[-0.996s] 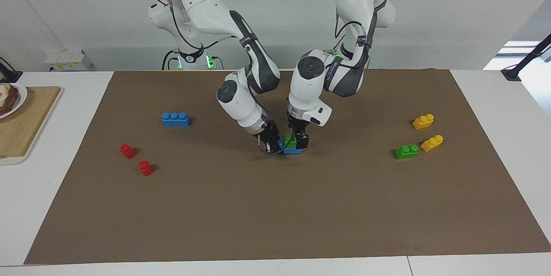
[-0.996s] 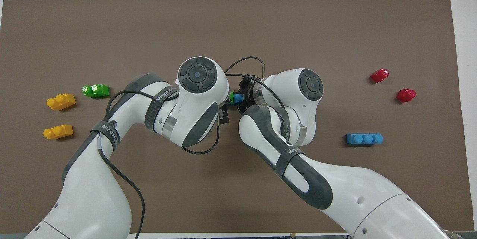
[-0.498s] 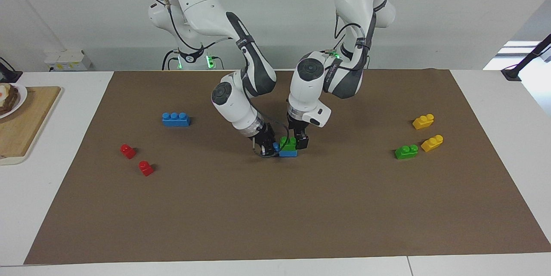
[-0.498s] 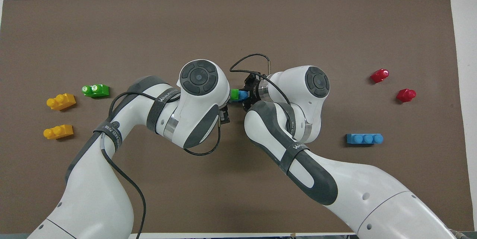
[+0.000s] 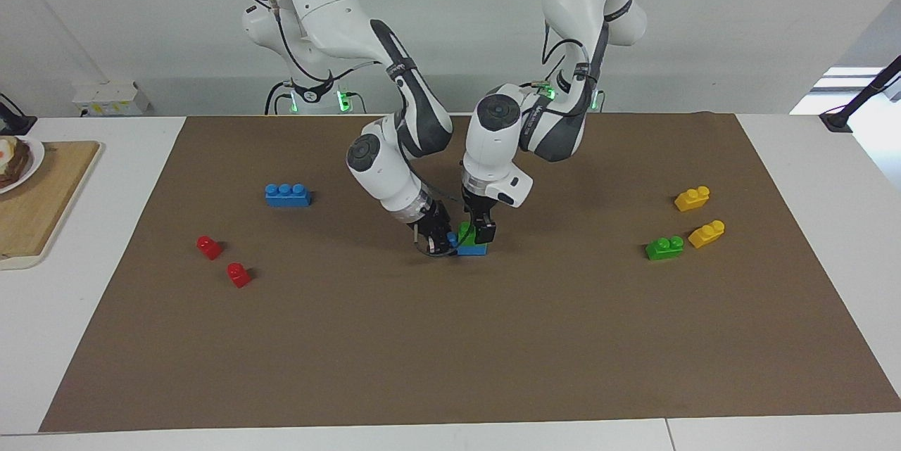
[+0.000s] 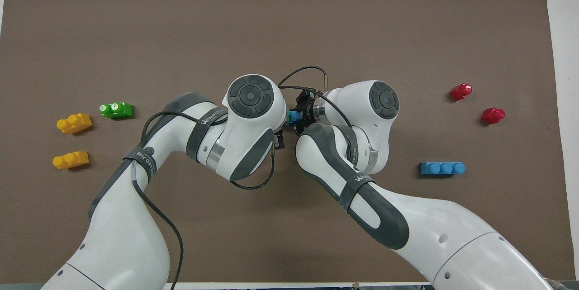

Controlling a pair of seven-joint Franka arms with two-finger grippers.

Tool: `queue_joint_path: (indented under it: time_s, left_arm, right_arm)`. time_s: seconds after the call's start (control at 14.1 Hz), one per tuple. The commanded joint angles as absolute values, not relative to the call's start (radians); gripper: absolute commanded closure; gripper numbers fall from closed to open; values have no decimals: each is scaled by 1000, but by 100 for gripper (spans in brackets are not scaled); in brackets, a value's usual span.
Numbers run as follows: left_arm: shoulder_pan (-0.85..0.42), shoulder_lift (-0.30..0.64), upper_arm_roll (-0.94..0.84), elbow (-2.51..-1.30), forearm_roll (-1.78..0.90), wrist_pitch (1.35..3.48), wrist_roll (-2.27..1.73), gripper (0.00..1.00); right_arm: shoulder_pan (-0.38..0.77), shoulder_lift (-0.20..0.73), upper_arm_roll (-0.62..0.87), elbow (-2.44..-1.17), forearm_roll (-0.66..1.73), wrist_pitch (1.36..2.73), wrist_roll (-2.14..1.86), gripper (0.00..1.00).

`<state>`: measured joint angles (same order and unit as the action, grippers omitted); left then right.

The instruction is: Remove green block with left arm and hold with right

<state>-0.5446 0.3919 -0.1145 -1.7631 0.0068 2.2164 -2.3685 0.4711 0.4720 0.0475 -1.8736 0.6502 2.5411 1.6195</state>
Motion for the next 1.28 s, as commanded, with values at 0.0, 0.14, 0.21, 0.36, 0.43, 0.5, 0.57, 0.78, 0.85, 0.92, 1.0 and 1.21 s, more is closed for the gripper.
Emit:
queue_joint_path:
  time_s: [0.0, 0.14, 0.21, 0.36, 0.43, 0.5, 0.57, 0.78, 0.85, 0.92, 1.0, 1.21]
  left_arm:
    - [-560, 405, -106, -1744, 28, 2197, -2393, 69]
    - [-561, 408, -106, -1708, 52, 2145, -2393, 90]
    - [-560, 411, -107, -1683, 55, 2119, -2391, 91]
    - [-555, 420, -106, -1634, 60, 2045, -2381, 92]
    - [-551, 414, -106, -1625, 60, 2024, -2369, 92]
    - [-546, 404, -109, -1624, 58, 2013, -2346, 93]
    - [-545, 385, -109, -1623, 54, 2000, -2317, 95]
    - [-520, 336, -112, -1628, 43, 1968, -2235, 98]
    - [-509, 318, -112, -1629, 41, 1936, -2179, 100]
    - [-493, 305, -115, -1632, 40, 1904, -2110, 100]
    - [-486, 279, -112, -1644, 29, 1885, -2033, 100]
    - [-425, 206, -110, -1727, 15, 1853, -1748, 100]
  right_arm:
    - [468, 477, 54, -1870, 683, 2568, 1594, 100]
    - [472, 477, 54, -1870, 684, 2586, 1595, 100]
    - [474, 479, 54, -1870, 684, 2589, 1595, 100]
    - [474, 479, 54, -1870, 684, 2589, 1594, 100]
    - [471, 479, 54, -1870, 684, 2592, 1594, 100]
    - [471, 480, 54, -1870, 684, 2592, 1594, 100]
    - [471, 482, 54, -1871, 684, 2595, 1592, 100]
    - [468, 482, 54, -1870, 684, 2595, 1591, 100]
    - [466, 482, 54, -1867, 684, 2594, 1594, 100]
    - [466, 482, 54, -1864, 683, 2586, 1595, 100]
    - [463, 480, 54, -1846, 683, 2574, 1600, 100]
    - [437, 474, 46, -1773, 683, 2482, 1605, 100]
